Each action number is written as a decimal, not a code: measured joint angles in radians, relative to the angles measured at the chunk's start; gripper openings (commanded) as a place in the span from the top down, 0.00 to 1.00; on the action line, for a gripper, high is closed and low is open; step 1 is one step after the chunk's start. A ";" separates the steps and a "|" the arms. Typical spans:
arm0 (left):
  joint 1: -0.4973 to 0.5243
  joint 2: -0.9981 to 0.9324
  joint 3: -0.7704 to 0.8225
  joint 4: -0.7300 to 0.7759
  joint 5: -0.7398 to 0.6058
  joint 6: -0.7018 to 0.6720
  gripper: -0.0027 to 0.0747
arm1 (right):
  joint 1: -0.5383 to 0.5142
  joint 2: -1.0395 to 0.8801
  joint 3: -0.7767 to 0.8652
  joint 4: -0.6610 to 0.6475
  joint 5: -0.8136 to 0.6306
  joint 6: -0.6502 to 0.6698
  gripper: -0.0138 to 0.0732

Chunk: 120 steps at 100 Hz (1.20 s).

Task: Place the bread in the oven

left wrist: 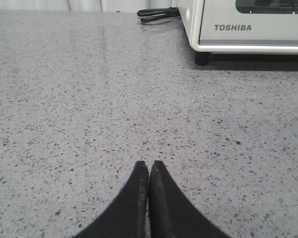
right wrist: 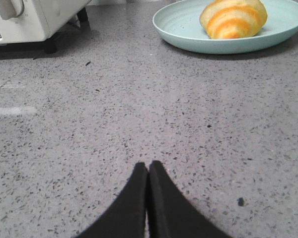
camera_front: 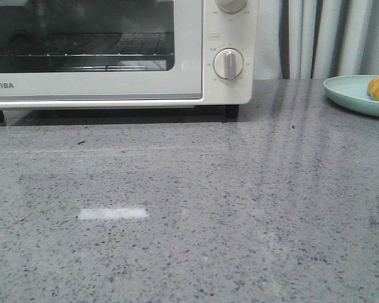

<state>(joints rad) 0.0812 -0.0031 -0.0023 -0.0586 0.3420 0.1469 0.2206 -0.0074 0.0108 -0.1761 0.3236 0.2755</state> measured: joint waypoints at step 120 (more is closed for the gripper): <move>0.000 0.000 0.001 -0.813 -0.255 0.000 0.99 | 0.000 0.000 0.000 0.297 -0.403 0.000 0.90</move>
<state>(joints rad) 0.0812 -0.0031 -0.0008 -0.8715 0.0874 0.1469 0.2206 -0.0074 0.0108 0.1209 -0.0791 0.2755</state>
